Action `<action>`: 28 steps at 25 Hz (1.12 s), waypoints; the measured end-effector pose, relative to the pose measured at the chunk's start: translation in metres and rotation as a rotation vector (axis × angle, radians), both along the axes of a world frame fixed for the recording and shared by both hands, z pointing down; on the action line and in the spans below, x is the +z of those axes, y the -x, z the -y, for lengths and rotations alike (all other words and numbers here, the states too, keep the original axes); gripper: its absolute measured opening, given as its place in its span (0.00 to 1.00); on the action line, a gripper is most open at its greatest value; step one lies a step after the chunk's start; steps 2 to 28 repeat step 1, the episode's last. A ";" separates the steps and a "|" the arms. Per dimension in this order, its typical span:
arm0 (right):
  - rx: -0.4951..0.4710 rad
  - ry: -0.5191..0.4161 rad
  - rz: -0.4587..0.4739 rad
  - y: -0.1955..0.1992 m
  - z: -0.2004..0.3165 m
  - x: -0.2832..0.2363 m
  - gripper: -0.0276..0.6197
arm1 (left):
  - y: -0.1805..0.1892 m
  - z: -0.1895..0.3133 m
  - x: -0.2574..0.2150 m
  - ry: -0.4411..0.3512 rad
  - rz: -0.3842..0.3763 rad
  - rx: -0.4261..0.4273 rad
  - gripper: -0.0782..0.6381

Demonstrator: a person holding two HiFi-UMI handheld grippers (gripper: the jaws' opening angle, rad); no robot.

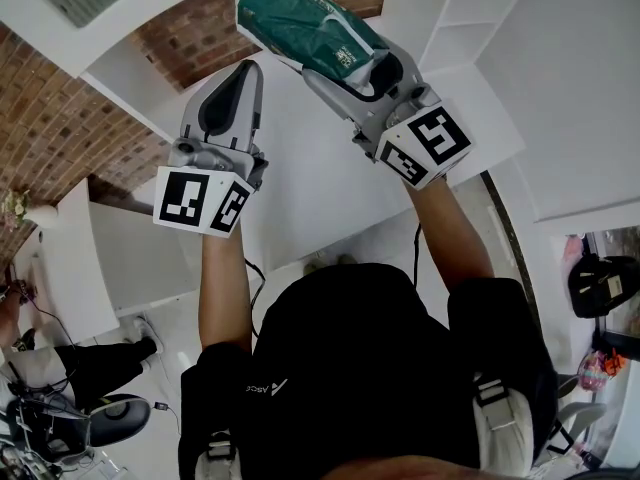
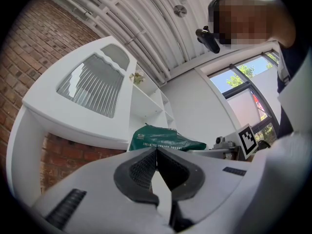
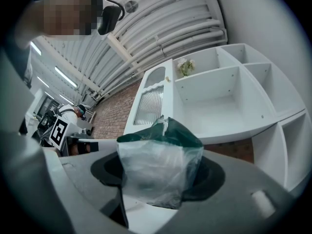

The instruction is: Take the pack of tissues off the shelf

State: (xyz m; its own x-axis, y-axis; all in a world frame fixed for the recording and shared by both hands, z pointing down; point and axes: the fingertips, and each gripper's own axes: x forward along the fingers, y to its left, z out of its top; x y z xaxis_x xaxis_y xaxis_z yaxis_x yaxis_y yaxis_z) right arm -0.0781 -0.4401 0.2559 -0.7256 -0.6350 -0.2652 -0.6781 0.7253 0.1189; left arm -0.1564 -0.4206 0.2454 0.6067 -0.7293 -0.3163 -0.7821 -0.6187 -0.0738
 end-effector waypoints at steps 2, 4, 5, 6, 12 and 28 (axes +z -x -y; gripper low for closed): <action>0.000 0.001 0.000 0.000 0.000 0.000 0.52 | 0.000 0.000 0.000 0.000 0.000 0.000 0.11; 0.000 0.001 0.000 0.000 0.000 0.000 0.52 | 0.000 0.000 0.000 0.000 0.000 0.000 0.11; 0.000 0.001 0.000 0.000 0.000 0.000 0.52 | 0.000 0.000 0.000 0.000 0.000 0.000 0.11; 0.000 0.001 0.000 0.000 0.000 0.000 0.52 | 0.000 0.000 0.000 0.000 0.000 0.000 0.11; 0.000 0.001 0.000 0.000 0.000 0.000 0.52 | 0.000 0.000 0.000 0.000 0.000 0.000 0.11; 0.000 0.001 0.000 0.000 0.000 0.000 0.52 | 0.000 0.000 0.000 0.000 0.000 0.000 0.11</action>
